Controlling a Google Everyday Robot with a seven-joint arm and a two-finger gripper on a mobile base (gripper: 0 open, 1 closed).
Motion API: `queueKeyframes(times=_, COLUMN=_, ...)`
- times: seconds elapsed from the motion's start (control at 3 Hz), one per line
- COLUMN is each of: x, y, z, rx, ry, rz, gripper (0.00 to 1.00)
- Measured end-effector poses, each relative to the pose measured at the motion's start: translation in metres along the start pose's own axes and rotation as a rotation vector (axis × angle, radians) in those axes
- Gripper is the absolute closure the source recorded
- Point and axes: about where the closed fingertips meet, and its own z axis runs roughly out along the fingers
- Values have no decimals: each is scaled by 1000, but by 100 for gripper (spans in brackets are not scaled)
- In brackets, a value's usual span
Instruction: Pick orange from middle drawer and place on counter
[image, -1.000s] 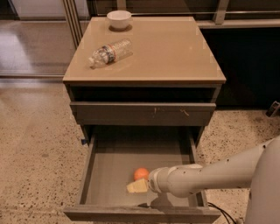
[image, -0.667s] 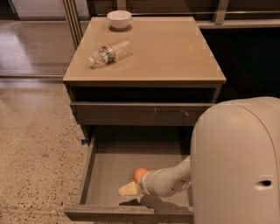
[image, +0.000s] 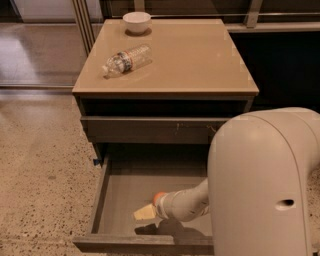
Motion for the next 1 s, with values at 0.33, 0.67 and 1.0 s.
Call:
queueKeyframes(times=0.33, x=-27, y=1, z=28, rx=67, ry=3, rz=1, gripper=0)
queueKeyframes(times=0.67, x=-27, y=1, z=28, rx=67, ry=3, rz=1, gripper=0)
queueKeyframes(times=1.0, x=-24, y=-7, z=34, rx=105, ry=24, rz=2, gripper=0)
